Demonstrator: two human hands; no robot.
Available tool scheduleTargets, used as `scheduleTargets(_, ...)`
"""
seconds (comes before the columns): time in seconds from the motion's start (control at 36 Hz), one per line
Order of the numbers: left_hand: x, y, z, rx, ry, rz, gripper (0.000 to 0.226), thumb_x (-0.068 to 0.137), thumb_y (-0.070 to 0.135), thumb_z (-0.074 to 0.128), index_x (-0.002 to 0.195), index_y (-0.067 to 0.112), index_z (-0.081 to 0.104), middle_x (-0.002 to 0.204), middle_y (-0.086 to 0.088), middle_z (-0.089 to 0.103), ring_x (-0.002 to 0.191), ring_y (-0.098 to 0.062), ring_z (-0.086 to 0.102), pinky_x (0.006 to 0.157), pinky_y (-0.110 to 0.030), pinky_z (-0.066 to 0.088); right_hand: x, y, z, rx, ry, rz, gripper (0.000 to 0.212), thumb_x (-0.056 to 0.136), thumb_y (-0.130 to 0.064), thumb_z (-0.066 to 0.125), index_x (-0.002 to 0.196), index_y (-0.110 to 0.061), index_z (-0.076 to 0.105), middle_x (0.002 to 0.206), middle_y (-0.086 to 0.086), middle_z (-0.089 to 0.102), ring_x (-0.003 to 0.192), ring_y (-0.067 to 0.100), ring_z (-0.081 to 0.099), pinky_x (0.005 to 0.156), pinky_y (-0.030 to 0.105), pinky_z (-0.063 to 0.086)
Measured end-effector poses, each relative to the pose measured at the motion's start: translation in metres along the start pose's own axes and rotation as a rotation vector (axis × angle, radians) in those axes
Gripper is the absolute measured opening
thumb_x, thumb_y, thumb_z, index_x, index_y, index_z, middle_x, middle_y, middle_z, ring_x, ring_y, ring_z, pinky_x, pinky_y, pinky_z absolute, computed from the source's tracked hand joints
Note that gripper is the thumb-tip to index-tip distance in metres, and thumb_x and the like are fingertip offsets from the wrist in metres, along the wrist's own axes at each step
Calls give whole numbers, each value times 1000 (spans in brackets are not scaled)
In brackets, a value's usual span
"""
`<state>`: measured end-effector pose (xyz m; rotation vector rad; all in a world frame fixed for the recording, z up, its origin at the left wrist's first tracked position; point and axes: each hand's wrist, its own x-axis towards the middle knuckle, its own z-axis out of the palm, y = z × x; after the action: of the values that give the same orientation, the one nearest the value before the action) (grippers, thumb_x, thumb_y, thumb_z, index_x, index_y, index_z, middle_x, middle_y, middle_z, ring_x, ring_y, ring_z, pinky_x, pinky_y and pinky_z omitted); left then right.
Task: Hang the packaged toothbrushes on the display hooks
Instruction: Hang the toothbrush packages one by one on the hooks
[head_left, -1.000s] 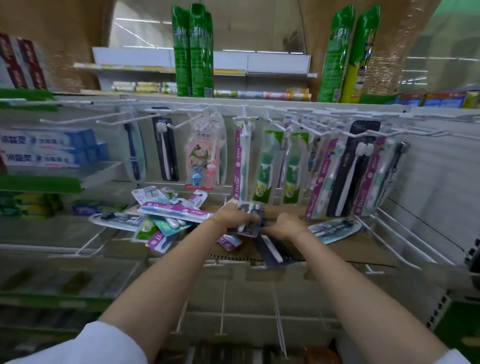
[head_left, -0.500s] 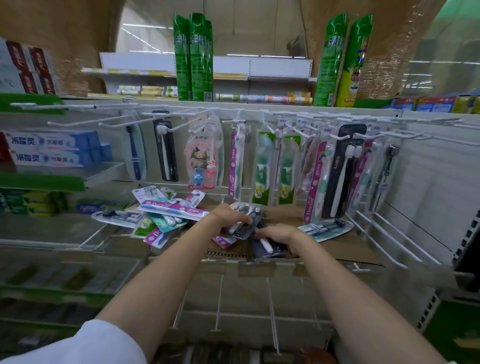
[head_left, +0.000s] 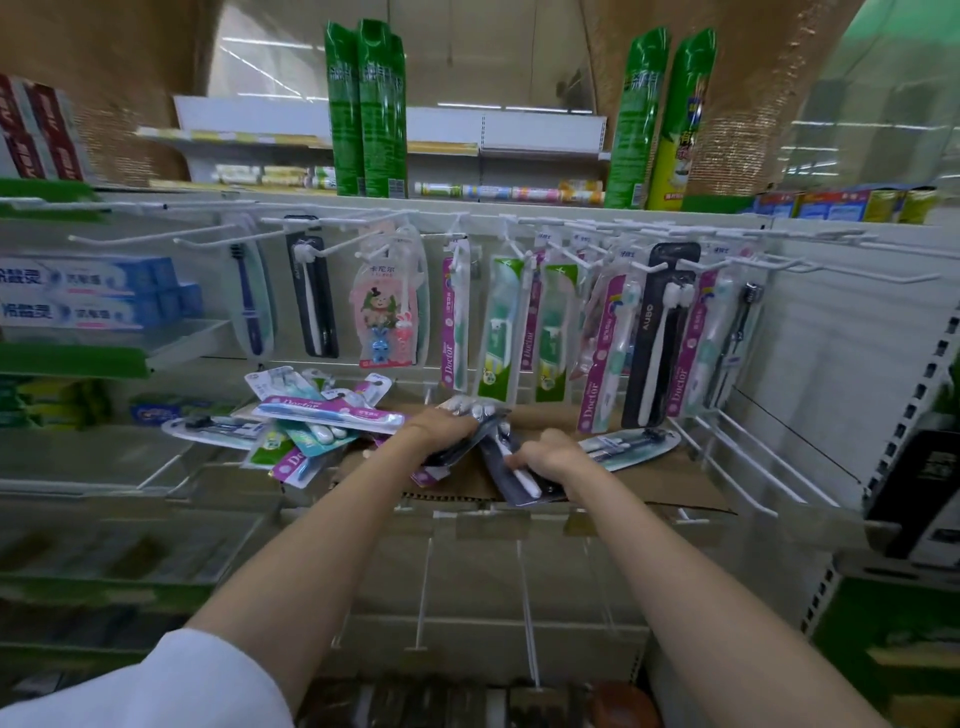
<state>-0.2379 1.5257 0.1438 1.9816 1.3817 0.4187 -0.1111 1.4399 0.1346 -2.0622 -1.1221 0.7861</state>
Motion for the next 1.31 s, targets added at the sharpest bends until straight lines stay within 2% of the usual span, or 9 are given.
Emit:
scheduleTargets(0.11, 3, -7, -5, 35, -11, -31, 65, 83, 46, 62, 133, 8, 47, 134, -15, 50, 116, -30, 51, 98, -35, 44, -4, -1, -1, -14, -41, 18, 21, 85, -25, 59, 93, -6, 55, 101, 13, 57, 85, 25, 51, 57, 29, 34)
scheduleTargets(0.22, 5, -9, -12, 26, -39, -62, 62, 82, 42, 65, 131, 7, 49, 130, -13, 52, 105, -27, 53, 82, -30, 44, -12, 0, -16, -63, -59, 38, 22, 85, -26, 59, 93, -7, 51, 82, 6, 51, 65, 16, 47, 51, 27, 33)
scheduleTargets(0.42, -3, -5, -21, 58, -65, -56, 67, 78, 43, 67, 130, 5, 47, 128, -14, 53, 94, -26, 51, 73, -29, 38, -9, 6, -15, -7, -96, 74, 24, 87, -17, 64, 101, -6, 48, 102, 11, 55, 79, 22, 53, 52, 27, 38)
scheduleTargets(0.58, -11, -11, -20, -353, -4, -58, 55, 74, 27, 77, 115, 0, 51, 100, -11, 57, 79, -23, 55, 63, -28, 43, -6, 9, -12, 176, -10, 4, 47, 88, -22, 64, 122, -1, 39, 120, 15, 53, 103, 28, 56, 70, 32, 42)
scheduleTargets(0.69, -17, -16, -18, -561, 27, 3, 45, 74, 21, 78, 109, 2, 56, 97, -12, 65, 78, -23, 60, 70, -31, 47, -7, 6, -11, 255, 79, -157, 19, 92, -25, 58, 88, -10, 48, 94, 26, 55, 80, 21, 52, 65, 31, 36)
scheduleTargets(0.81, -22, -21, -18, -748, 70, 94, 40, 80, 10, 71, 117, 3, 57, 100, -12, 67, 78, -22, 63, 63, -29, 51, -8, 2, -12, 309, 159, -280, 19, 91, -21, 59, 97, -11, 44, 90, 6, 54, 78, 18, 52, 62, 29, 36)
scheduleTargets(0.92, -29, -19, -24, -786, 138, 191, 36, 81, 2, 68, 115, 4, 57, 92, -6, 66, 71, -14, 62, 49, -18, 49, -6, 0, -13, 332, 180, -333, 18, 92, -14, 59, 95, -16, 41, 91, 5, 60, 87, 23, 57, 68, 33, 41)
scheduleTargets(1.06, -33, -18, -29, -753, 163, 222, 34, 79, 2, 70, 111, 7, 58, 91, -6, 67, 77, -19, 63, 52, -20, 50, -2, -5, -17, 301, 221, -362, 19, 95, -14, 53, 90, -26, 39, 100, 9, 62, 94, 29, 59, 83, 41, 46)
scheduleTargets(1.31, -27, -25, -33, -724, 208, 225, 43, 78, 1, 70, 119, 5, 57, 111, -12, 65, 94, -25, 60, 70, -28, 48, 6, -20, -25, 392, 313, -412, 13, 97, -17, 50, 101, -19, 38, 92, 3, 57, 83, 24, 56, 72, 36, 45)
